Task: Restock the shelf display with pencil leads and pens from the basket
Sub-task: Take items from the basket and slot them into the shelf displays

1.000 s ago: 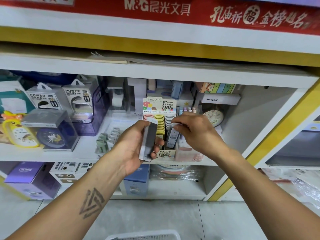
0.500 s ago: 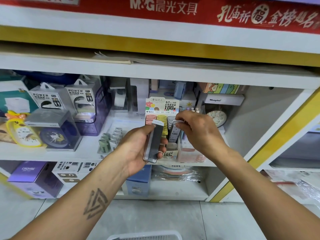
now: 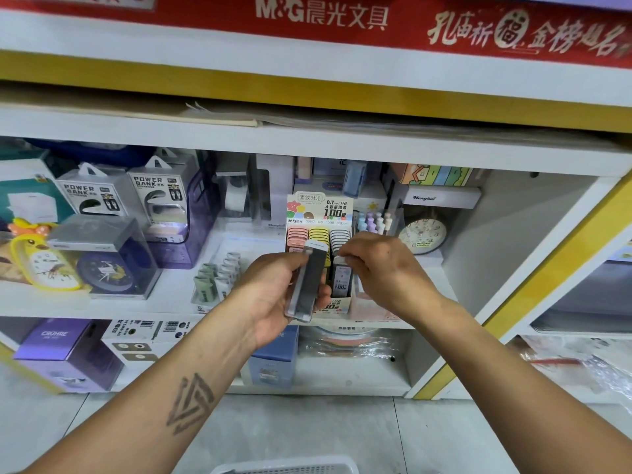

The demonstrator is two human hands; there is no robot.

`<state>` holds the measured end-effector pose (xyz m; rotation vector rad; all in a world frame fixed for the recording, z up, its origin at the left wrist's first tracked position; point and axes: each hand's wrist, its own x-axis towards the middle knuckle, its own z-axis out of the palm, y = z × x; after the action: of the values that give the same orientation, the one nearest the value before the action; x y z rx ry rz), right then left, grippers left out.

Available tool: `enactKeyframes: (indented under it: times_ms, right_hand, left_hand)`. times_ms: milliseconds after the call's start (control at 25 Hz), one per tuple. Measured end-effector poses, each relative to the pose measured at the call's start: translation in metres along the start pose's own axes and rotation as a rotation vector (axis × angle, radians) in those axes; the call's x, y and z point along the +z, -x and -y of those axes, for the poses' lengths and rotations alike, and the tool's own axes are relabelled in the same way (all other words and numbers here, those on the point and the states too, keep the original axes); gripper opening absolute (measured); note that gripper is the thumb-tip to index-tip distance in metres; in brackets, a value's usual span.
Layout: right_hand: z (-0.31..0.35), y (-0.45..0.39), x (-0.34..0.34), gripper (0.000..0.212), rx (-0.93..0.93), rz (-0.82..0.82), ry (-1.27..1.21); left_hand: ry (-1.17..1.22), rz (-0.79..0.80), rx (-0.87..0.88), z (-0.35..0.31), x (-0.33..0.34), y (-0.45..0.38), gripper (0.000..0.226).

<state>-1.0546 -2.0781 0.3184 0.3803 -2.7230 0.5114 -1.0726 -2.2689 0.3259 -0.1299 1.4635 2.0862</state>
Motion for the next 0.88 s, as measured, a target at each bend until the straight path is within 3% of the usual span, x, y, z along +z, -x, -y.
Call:
enactKeyframes:
  times_ms: [80,160,280,400,520,640,760,880]
  right_hand:
    - [0.001,-0.002,-0.001,0.016,0.024,-0.079,-0.012]
    - [0.006,-0.005,-0.004,0.023,0.141,-0.119,-0.222]
    - [0.013,-0.005,-0.009,0.034,0.257,0.062,-0.659]
    - [0.010,-0.001,-0.019,0.027,0.240,0.067,-0.862]
    - [0.001,-0.002,-0.032,0.022,0.241,-0.084,-0.983]
    - [-0.011,-0.002,-0.034,0.020,0.291,-0.197,-0.773]
    - [-0.012,0.001,-0.024,0.016,0.216,-0.194,-0.313]
    - [-0.004,0.006,-0.015,0.017,0.071,-0.090,-0.156]
  left_hand:
    - [-0.035,-0.001,0.025,0.001,0.002,0.000,0.022]
    - [-0.053,0.002,0.038,0.002,0.004,0.001,0.018]
    - [-0.049,0.018,0.019,0.001,0.006,0.003,0.016]
    - [-0.033,0.046,0.037,-0.001,0.010,0.007,0.018]
    - [-0.265,-0.159,0.296,-0.001,0.009,0.000,0.020]
    - [-0.864,-0.296,0.673,0.002,0.001,-0.005,0.022]
    - [-1.277,-0.153,0.825,0.013,-0.005,-0.005,0.037]
    - [-1.489,-0.031,0.893,0.023,-0.005,-0.006,0.047]
